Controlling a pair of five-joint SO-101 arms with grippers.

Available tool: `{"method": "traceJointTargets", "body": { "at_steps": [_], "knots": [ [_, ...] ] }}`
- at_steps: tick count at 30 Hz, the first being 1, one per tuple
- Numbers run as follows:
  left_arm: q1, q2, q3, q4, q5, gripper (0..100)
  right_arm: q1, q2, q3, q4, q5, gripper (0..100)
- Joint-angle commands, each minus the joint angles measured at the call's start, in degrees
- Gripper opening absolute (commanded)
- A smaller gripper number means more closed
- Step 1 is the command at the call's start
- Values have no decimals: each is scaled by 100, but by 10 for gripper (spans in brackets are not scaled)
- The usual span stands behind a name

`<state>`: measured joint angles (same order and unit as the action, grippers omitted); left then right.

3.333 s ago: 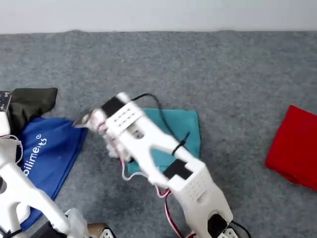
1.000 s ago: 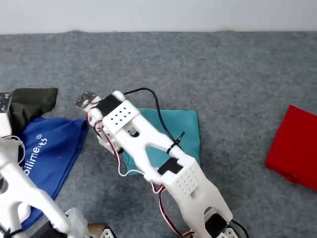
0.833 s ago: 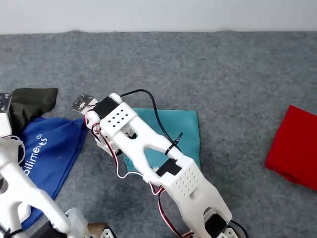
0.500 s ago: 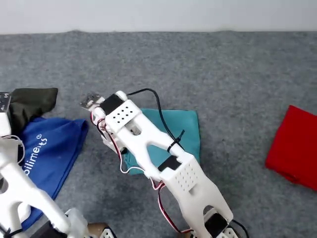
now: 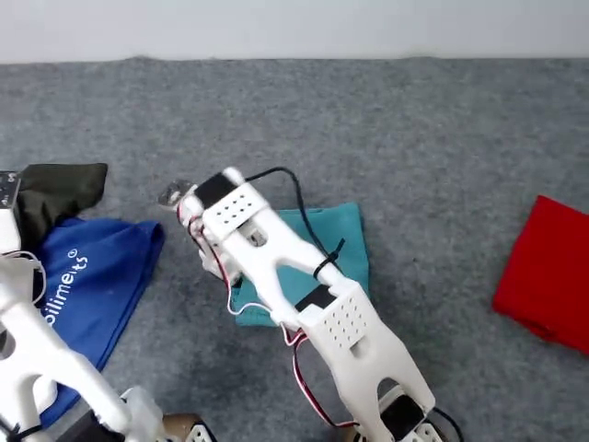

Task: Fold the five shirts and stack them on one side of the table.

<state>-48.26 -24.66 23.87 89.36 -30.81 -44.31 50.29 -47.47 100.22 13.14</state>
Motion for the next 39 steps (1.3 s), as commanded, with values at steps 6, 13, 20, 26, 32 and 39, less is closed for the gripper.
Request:
{"method": "traceJointTargets", "body": {
  "at_steps": [6, 13, 20, 26, 32, 39],
  "knots": [
    [44, -149, -22, -114, 53, 17, 268, -198, -1415, 259, 105, 9],
    [44, -149, -22, -114, 53, 17, -66, 66, -1468, 242, 308, 9],
    [44, -149, -22, -114, 53, 17, -277, 453, -1477, 242, 308, 20],
    [44, -149, -22, -114, 53, 17, -198, 145, -1468, 268, 273, 204],
    [44, -141, -22, -114, 53, 17, -75, -488, -1371, 277, 290, 208],
    [44, -141, -22, -114, 53, 17, 136, -1429, -88, 277, 308, 85]
  ]
}}
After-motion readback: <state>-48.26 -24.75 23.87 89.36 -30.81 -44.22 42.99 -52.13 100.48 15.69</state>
